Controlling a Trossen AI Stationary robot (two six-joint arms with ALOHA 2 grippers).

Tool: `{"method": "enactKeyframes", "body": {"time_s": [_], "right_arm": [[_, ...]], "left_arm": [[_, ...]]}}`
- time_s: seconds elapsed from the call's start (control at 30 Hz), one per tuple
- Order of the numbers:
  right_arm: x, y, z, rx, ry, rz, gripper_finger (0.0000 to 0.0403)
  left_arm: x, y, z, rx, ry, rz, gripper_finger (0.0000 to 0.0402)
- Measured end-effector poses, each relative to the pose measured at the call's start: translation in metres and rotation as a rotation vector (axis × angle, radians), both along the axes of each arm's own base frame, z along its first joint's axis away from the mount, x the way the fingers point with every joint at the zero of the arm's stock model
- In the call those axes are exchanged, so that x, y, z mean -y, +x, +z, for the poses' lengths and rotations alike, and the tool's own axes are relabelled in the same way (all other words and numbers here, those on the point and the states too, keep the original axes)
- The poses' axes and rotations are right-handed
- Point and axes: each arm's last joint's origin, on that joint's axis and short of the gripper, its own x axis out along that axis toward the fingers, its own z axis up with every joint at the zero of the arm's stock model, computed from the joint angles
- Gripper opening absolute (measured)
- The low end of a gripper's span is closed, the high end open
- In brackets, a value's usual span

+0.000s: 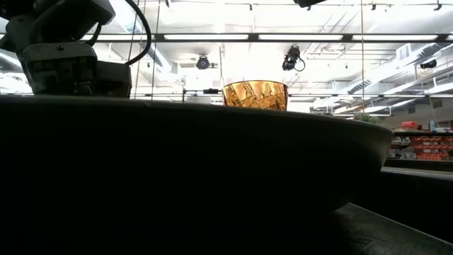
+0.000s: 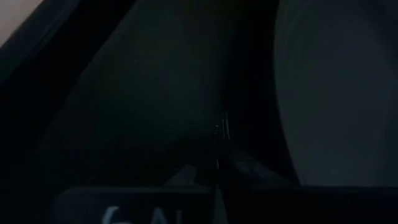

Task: Pick and place plate/cup/fork/spoon on tray
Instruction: Put the orange fork on the black serving tray

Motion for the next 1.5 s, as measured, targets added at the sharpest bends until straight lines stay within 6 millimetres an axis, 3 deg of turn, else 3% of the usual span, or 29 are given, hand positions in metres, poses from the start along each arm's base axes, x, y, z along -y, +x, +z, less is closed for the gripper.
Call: {"method": "enactKeyframes", "body": {"time_s": [0.53, 1.03, 1.5], "right_arm": [[0.000, 0.000, 0.000, -0.004, 0.010, 0.009, 0.0168], [-0.001, 0.000, 0.000, -0.004, 0.014, 0.012, 0.0168], [-0.001, 0.001, 0.000, 0.002, 0.023, 0.015, 0.0168]], "left_arm": [[0.023, -0.018, -0.002, -0.051, -0.045, 0.158, 0.0012], [0.053, -0.046, -0.004, 0.023, -0.025, 0.333, 0.0011], [0.063, -0.063, -0.005, 0.055, 0.003, 0.374, 0.0011]]}}
